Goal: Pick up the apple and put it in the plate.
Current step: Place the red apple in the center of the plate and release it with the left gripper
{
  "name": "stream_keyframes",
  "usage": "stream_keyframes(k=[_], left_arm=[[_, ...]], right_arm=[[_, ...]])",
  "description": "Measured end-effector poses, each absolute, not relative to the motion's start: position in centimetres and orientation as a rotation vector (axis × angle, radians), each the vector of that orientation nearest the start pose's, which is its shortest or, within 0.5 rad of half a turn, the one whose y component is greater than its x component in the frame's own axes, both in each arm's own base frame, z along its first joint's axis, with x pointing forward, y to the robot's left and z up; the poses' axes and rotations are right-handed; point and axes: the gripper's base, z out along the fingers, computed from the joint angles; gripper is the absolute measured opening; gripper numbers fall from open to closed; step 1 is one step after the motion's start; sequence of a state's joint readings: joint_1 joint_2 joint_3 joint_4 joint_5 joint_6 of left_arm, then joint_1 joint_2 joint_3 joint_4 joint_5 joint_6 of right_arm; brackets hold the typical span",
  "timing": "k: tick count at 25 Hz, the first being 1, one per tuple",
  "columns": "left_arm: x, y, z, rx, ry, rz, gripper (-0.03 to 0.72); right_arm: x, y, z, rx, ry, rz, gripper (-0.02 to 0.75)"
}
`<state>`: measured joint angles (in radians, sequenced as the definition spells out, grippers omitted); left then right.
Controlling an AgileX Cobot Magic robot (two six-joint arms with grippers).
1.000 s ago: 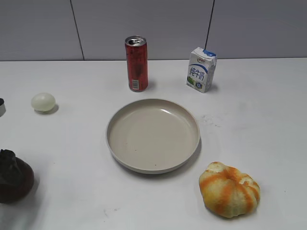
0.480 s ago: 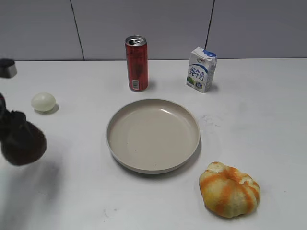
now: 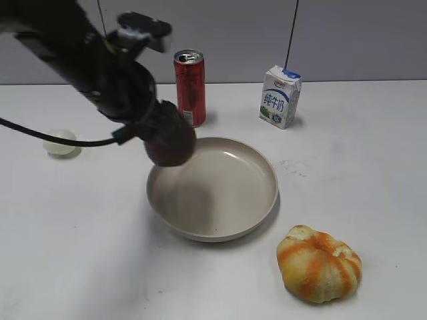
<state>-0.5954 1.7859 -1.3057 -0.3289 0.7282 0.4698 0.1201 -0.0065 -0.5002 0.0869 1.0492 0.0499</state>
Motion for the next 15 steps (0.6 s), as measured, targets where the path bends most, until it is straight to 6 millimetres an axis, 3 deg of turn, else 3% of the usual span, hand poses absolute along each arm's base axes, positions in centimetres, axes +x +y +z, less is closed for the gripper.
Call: stream_keyframes(k=[4,7,10,15], left_arm=[[31.1,-26.9,20.1,1.277,2.463,-0.396,0.559],[31.6,-28.5,18.0,1.363,2.490,-0.368,0.559],[32.0,-29.1,17.2,1.388,2.497,-0.356,0.558],[32.3,-29.3,17.9,1.407,2.494,-0.353,0.639]], right_arm=[[-0.6,0.6,27.8,-0.075,2.028,0.211,0.445],[-0.6,0.6,27.8,-0.075,2.028,0.211,0.445],[-0.6,0.6,27.8,-0.075,2.028,0.211,0.445],[-0.6,0.6,27.8,-0.075,2.028,0.211,0.445]])
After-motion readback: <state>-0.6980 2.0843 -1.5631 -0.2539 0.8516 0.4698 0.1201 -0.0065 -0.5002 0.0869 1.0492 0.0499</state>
